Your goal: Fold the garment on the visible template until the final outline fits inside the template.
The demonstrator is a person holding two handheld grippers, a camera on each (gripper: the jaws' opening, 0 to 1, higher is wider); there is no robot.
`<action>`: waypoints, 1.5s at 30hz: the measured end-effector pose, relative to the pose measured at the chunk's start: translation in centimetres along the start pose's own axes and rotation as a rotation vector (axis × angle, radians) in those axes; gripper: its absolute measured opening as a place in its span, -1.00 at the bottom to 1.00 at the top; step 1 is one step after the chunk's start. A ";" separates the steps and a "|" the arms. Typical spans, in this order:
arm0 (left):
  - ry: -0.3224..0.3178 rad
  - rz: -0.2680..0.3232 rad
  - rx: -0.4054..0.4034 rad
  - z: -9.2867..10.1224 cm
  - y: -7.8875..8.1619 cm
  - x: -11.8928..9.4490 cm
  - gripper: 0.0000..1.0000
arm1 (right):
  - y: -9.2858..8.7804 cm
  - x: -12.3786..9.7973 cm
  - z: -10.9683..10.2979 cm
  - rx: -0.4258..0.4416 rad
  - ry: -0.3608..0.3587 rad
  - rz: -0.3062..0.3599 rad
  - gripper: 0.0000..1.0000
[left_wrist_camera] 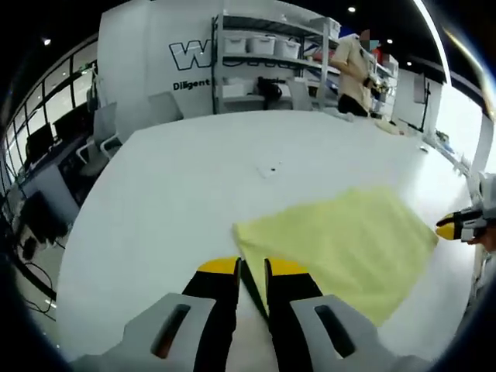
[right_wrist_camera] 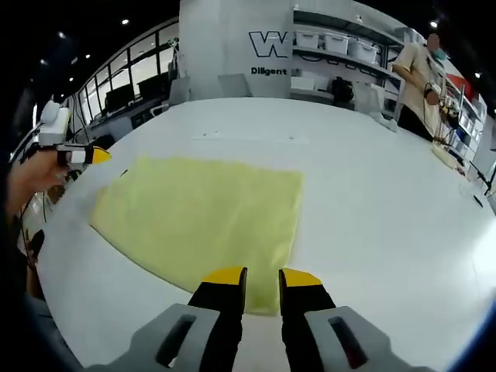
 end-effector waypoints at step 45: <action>0.001 -0.131 -0.022 -0.5 -0.5 7.8 -0.78 | -0.1 0.4 -0.4 -0.058 0.006 0.013 -0.77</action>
Point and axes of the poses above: the point that each gripper's makers call its tool centre point, and the gripper's own axes: x roughly forward along the fingers, z roughly to its right, y roughly out of its top, the point moved 4 cm from there along -x, roughly backward along the fingers, and after that the axes turned 4 degrees about x, right-handed, at the moved point
